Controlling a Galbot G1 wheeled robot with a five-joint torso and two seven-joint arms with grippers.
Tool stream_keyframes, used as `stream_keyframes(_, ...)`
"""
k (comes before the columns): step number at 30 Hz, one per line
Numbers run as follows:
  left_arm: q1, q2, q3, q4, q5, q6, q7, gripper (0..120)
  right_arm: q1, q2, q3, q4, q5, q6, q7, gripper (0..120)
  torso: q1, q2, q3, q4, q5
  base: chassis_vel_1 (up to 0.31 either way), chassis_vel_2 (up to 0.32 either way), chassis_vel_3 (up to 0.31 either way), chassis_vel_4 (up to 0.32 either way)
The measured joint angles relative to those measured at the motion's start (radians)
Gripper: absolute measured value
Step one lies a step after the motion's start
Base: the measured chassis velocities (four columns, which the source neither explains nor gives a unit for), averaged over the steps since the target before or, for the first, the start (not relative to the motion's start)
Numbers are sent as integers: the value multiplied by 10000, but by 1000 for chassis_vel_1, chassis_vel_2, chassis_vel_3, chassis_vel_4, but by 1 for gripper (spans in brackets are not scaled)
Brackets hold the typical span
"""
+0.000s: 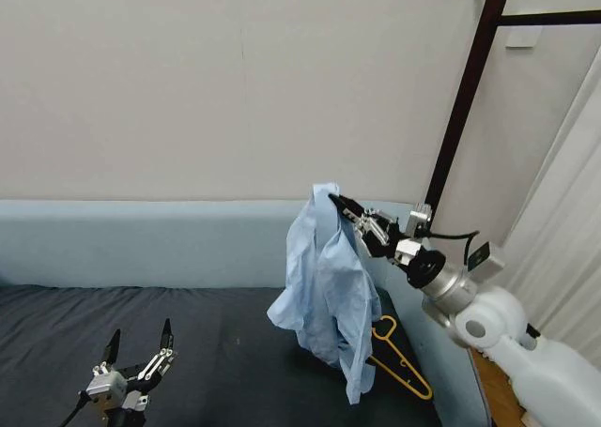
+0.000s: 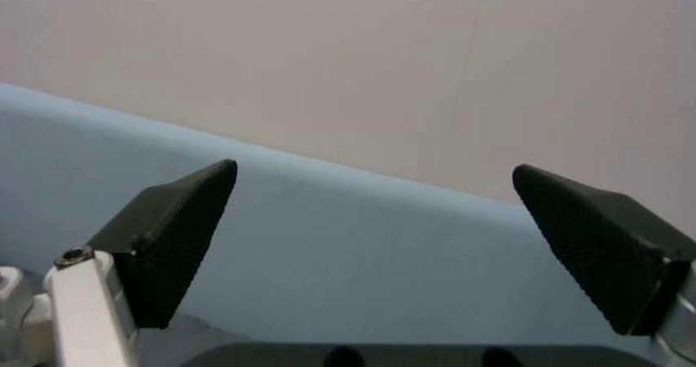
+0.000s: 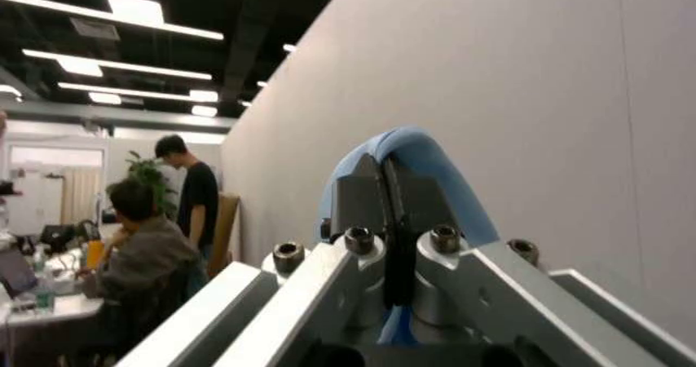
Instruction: Pick up the clothes from the sofa and hang them on the clothes hanger.
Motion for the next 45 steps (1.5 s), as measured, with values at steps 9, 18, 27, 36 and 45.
stream_keyframes(9,29,-222,17,-10,175,-9,1,100,1011,-304,-51,527,1250,-299,610,0,-1,2,-2,1,-4,0,0,0,0)
stream_keyframes(18,67,-272,147,85,-13,-311,1210,100,-1885,808,-9,-1707,-1827,94,85,0,-1,0,0,-1,2,0,0,0,0)
stream_keyframes(27,-1662,1365,457,2022,-2216,-588,5762,100,-1852,953,-461,-1339,-2014,130,-1128,0,-1,1,0,0,-5,0,0,0,0)
stream_keyframes(36,-3461,2160,1171,4355,-2618,-219,8453,100,-1301,1284,-828,-1821,-2190,139,-1207,0,-1,0,1,4,-1,0,0,0,0)
stream_keyframes(45,-5852,2233,2398,6821,-3314,769,11042,100,-780,1631,-901,-2406,-2237,163,-1623,0,0,0,2,-1,-1,0,0,0,0)
